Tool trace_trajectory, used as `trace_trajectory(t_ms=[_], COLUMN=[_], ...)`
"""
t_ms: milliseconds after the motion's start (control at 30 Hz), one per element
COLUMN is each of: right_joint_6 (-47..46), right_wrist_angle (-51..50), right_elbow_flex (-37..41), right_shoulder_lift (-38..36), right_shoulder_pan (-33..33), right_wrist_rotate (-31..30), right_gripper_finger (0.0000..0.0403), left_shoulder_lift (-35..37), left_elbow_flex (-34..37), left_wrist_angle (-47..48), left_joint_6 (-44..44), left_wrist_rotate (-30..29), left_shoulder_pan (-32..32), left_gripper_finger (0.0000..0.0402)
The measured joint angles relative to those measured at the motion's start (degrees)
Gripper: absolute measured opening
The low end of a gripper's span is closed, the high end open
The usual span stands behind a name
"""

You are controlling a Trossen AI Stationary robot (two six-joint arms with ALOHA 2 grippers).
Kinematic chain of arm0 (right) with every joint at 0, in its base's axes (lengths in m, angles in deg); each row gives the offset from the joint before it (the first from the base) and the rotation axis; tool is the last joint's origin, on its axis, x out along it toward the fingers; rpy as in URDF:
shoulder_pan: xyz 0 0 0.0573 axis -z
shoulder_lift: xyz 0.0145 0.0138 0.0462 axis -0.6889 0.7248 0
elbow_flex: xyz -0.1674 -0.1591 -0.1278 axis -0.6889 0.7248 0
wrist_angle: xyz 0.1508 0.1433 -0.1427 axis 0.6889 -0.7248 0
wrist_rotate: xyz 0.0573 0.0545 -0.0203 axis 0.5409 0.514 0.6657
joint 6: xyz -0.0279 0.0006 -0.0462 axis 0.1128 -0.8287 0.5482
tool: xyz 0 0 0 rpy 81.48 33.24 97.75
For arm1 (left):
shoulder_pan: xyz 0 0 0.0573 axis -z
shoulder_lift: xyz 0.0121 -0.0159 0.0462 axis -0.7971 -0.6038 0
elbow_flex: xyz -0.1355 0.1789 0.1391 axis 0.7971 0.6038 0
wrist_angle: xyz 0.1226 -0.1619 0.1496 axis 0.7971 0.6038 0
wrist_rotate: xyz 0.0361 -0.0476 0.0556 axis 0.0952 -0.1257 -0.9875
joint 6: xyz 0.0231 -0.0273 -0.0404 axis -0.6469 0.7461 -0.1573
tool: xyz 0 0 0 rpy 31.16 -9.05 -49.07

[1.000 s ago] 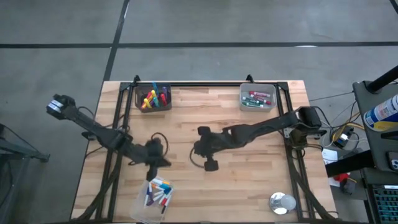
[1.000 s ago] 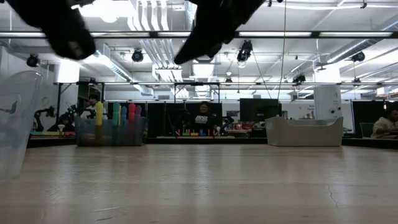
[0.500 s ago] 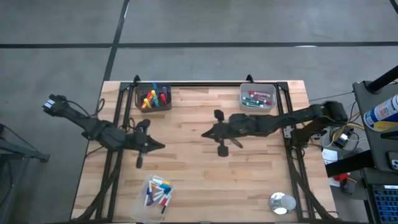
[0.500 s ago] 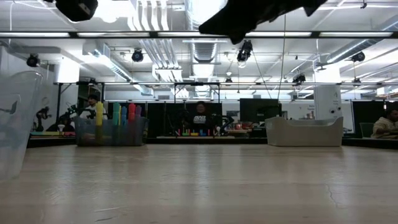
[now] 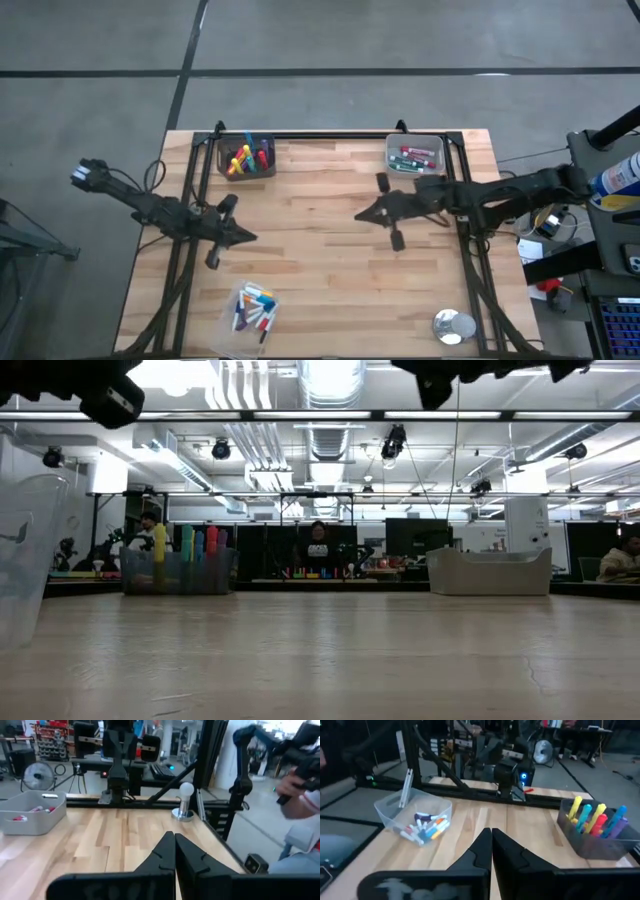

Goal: Pick & Place Markers
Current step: Return to Home Position

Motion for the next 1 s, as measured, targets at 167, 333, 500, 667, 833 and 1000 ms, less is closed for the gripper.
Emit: trace_trajectory(t_ms=[167,333,500,667,833,1000], right_joint_6=[0.45,0.04,-0.08,-0.1,1.65,-1.82], right_wrist_angle=[1.66,1.33,1.3,1.01,0.83,0.89], right_elbow_flex=[5.54,11.1,16.01,20.74,26.14,29.99], right_shoulder_lift=[-7.05,-14.45,-24.4,-35.61,-44.49,-51.45], right_shoulder_pan=[-0.01,-0.01,-0.01,-0.01,0.01,-0.01], right_wrist_rotate=[0.0,-0.43,-0.56,-0.61,-0.61,-0.59], right_gripper_finger=[0.0008,0.0008,0.0008,0.0008,0.0009,0.0009], left_shoulder_lift=[4.81,8.94,11.5,12.55,12.83,14.32], left_elbow_flex=[3.49,5.6,7.04,7.18,7.34,9.49], left_wrist_angle=[-1.01,-0.92,-0.58,-0.31,0.18,-0.48], left_joint_6=[0.72,-2.95,-8.24,-7.05,-6.73,-4.95], left_wrist_rotate=[-0.61,-11.27,-19.68,-19.72,-19.7,-19.71], left_shoulder_pan=[0.0,0.0,-0.01,0.02,0.04,0.07], left_gripper_finger=[0.0,0.0,0.0,0.0,0.0,0.0])
